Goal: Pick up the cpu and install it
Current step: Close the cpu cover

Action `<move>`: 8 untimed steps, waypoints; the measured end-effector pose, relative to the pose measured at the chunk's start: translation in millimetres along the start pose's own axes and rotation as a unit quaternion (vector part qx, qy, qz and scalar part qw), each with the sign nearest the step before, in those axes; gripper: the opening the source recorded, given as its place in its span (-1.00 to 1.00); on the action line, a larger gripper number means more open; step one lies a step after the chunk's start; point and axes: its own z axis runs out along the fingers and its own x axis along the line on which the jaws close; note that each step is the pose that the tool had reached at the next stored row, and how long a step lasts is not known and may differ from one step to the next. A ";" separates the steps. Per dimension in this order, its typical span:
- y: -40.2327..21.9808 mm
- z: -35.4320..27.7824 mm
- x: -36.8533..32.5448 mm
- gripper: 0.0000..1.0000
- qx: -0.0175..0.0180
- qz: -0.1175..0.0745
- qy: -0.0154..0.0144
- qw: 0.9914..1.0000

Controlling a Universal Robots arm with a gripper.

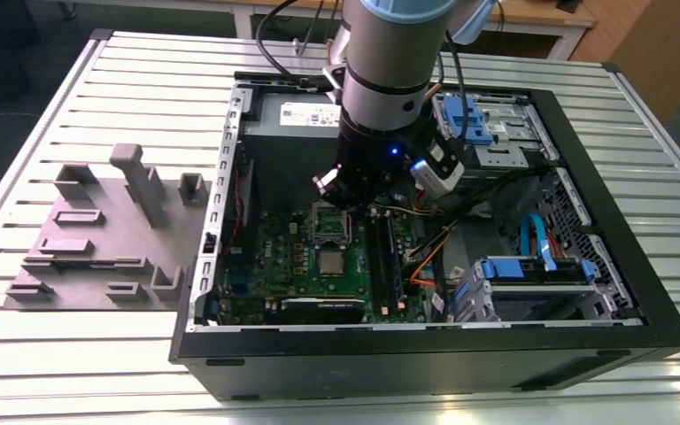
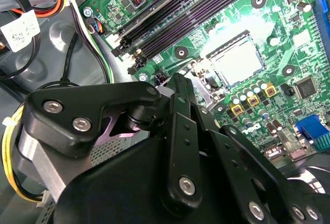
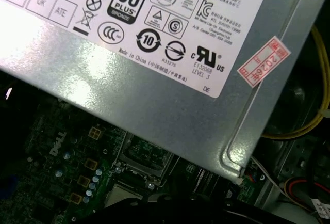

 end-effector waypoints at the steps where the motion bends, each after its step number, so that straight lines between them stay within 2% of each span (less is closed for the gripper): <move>1: 0.0 0.0 0.0 -0.80 0.000 0.000 0.000 1.000; 5: -1.7 2.4 -4.6 -0.80 0.000 0.000 0.000 1.000; 8: -1.8 6.8 -7.9 -0.80 0.000 0.000 0.000 1.000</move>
